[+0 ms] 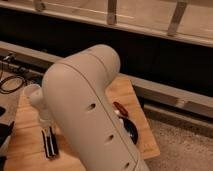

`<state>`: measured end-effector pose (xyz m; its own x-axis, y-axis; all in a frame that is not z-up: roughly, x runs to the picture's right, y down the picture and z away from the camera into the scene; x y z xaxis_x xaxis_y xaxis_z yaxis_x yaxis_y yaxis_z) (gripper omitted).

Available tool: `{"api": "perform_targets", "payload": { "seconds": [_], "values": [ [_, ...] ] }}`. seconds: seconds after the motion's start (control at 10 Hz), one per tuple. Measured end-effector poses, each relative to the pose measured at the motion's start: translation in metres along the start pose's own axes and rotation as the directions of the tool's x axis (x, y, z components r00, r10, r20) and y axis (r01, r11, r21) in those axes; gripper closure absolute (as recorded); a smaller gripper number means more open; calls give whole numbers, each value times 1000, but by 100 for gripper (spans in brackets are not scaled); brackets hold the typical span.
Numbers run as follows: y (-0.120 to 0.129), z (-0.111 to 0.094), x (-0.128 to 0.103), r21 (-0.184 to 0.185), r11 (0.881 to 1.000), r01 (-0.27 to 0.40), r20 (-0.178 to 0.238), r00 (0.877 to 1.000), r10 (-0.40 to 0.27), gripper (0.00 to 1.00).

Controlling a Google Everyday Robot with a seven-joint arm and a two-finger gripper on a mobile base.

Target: Place the eraser on the white sponge

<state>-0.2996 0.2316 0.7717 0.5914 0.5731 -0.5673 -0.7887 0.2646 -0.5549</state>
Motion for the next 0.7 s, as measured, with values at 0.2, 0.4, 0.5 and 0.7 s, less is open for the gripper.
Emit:
{"api": "perform_targets", "payload": {
  "seconds": [0.2,0.4,0.5,0.7],
  "values": [
    [-1,-6,0,-21,1000,7,28,1000,-6,100],
    [-3,-19,1,-87,996,32,82,996,-25,100],
    [-6,-27,0,-134,990,48,115,993,-33,100],
    [-6,-46,-1,-182,980,87,172,984,-55,100]
  ]
}}
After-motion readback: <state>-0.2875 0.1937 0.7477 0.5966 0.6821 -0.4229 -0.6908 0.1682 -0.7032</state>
